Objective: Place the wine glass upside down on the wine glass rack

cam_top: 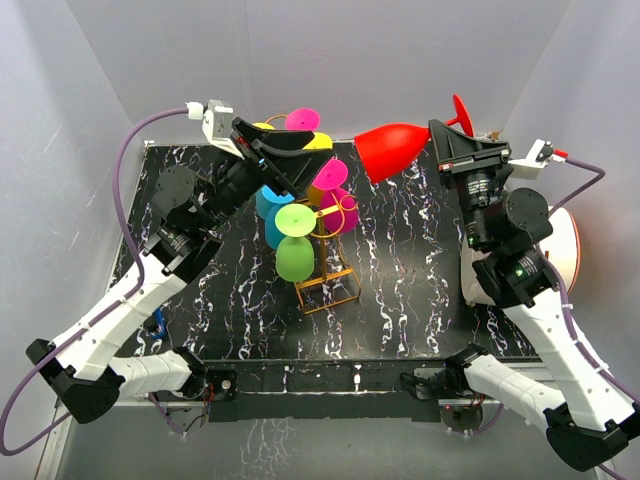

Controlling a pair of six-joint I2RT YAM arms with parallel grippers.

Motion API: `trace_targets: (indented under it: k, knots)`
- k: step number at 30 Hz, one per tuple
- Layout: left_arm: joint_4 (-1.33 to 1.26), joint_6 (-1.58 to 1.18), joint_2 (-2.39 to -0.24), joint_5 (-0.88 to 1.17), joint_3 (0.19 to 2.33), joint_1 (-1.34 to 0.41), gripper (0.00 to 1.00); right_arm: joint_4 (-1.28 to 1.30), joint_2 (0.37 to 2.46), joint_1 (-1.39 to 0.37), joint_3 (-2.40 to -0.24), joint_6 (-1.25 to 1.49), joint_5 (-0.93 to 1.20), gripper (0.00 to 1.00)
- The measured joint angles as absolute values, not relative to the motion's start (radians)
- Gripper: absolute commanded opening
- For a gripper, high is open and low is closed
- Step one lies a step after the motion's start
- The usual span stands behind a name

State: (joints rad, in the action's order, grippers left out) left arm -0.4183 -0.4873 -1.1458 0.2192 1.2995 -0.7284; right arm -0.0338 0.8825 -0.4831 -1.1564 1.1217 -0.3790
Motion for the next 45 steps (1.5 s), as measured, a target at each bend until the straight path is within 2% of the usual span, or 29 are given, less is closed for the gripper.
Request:
trace_targets:
  k: [8,19,28,38,43,45]
  knots:
    - [-0.290,-0.678,-1.182,0.198,1.402,-0.728,0.73,-0.033,0.857,-0.483,-1.156,0.782,-0.273,0.00]
    - [-0.311,-0.941,-1.320,0.225,1.403,-0.730,0.73,-0.018,0.867,-0.483,-1.137,0.318,-0.045,0.00]
    - [-0.359,-1.100,-1.322,0.236,1.403,-0.731,0.71,-0.009,0.841,-0.483,-1.097,0.094,0.198,0.00]
    - [-0.363,-1.210,-1.322,0.244,1.390,-0.731,0.54,-0.004,0.871,-0.483,-1.095,-0.008,0.344,0.00]
    - [-0.353,-1.263,-1.324,0.248,1.344,-0.731,0.41,-0.010,0.871,-0.483,-1.086,-0.030,0.377,0.00]
    - [-0.356,-1.283,-1.331,0.258,1.341,-0.731,0.40,-0.010,0.873,-0.483,-1.081,-0.035,0.386,0.00]
